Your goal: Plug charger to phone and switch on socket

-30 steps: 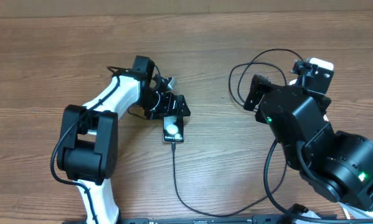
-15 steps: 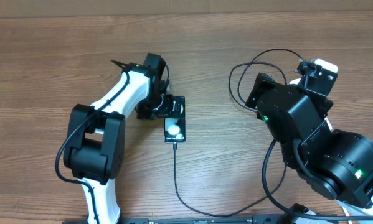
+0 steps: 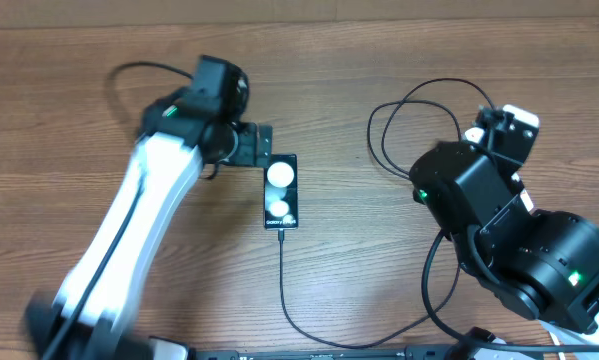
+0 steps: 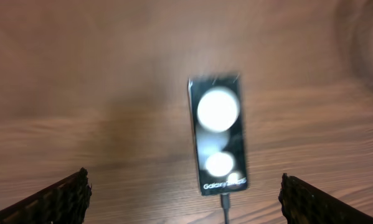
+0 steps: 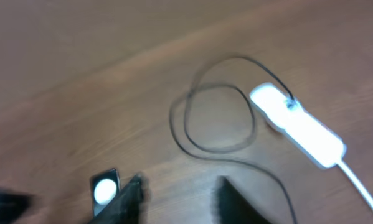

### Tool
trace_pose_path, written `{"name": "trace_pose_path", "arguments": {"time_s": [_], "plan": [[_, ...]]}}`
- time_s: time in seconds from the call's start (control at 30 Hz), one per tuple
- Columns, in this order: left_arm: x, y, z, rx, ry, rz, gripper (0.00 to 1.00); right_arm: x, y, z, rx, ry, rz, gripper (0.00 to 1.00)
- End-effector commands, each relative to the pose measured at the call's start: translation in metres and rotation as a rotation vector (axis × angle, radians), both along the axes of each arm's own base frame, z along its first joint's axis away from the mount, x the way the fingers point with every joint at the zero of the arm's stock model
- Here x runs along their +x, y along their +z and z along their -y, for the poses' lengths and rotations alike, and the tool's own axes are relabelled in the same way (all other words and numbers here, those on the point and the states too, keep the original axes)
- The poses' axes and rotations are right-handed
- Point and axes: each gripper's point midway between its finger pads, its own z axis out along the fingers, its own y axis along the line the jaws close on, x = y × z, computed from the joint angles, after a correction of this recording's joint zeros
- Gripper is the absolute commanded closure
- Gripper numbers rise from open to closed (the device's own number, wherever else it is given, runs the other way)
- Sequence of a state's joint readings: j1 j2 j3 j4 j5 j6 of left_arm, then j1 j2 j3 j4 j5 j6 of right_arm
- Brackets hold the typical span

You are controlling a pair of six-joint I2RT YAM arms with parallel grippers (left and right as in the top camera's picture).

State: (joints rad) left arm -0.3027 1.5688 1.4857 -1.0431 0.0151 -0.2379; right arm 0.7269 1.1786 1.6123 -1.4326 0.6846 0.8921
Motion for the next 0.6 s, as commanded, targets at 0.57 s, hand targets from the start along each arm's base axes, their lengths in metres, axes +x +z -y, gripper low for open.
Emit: {"name": "trace_pose_path", "arguments": {"time_s": [0.57], "plan": [[-0.143, 0.178, -0.15, 0.236, 0.528, 0.605, 0.0, -0.004, -0.083, 0.112, 0.219, -0.466, -0.394, 0.96]]}}
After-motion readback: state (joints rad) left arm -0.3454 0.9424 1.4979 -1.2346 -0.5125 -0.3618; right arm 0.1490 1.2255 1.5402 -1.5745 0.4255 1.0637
